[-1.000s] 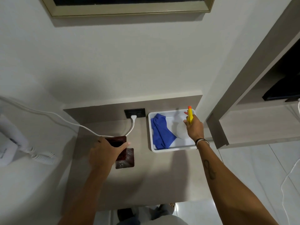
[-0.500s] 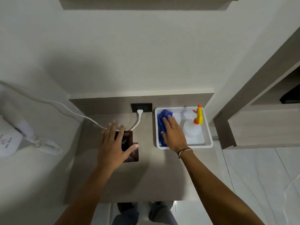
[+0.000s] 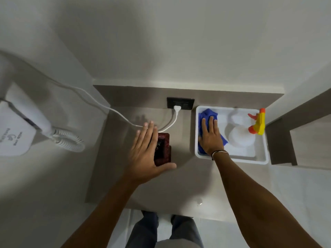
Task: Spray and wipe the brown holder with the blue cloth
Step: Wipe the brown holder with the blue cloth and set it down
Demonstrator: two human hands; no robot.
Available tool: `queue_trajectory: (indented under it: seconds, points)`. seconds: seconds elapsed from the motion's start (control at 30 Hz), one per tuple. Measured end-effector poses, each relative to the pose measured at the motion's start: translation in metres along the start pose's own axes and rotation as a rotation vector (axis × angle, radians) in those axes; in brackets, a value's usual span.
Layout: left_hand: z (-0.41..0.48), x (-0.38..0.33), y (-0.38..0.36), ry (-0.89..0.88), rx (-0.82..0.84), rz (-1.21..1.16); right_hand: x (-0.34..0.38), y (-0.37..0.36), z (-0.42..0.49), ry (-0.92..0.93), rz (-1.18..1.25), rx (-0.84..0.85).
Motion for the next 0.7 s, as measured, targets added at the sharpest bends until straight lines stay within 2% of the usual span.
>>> queue_trajectory:
  seconds: [0.1, 0.17, 0.27, 0.37, 0.47, 0.53, 0.6, 0.7]
  points:
    - [-0.002, 0.002, 0.0, -0.069, 0.019, -0.019, 0.001, -0.006, 0.003, -0.027, -0.015, -0.061]
    - [0.0, 0.002, 0.002, -0.081, 0.015, -0.079, -0.002, 0.003, 0.006, -0.037, 0.057, -0.085]
    - [0.003, 0.008, 0.003, -0.012, 0.064, -0.243, -0.01, 0.034, -0.001, -0.083, 0.377, -0.183]
    - [0.002, 0.014, 0.006, -0.007, 0.09, -0.324, -0.026, 0.065, -0.048, -0.201, 0.762, -0.392]
    - [-0.004, 0.025, 0.011, -0.013, 0.057, -0.465, -0.019, 0.07, -0.123, -0.231, 0.915, -0.596]
    - [-0.011, 0.033, 0.009, 0.02, 0.056, -0.605, 0.002, 0.061, -0.166, -0.229, 0.967, -0.61]
    - [-0.017, 0.041, 0.011, 0.032, 0.038, -0.712, 0.032, 0.05, -0.194, -0.224, 1.027, -0.551]
    - [-0.02, 0.046, 0.018, 0.024, 0.002, -0.738, 0.089, 0.042, -0.21, -0.117, 1.091, -0.437]
Point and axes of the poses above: each hand's wrist, its own z-axis towards the middle knuckle, its own y-axis out of the back of the hand, x = y × z, the point moved 8 cm from there along z, towards the middle knuckle, and after that the axes turned 4 degrees about -y, right-handed, at the moved point
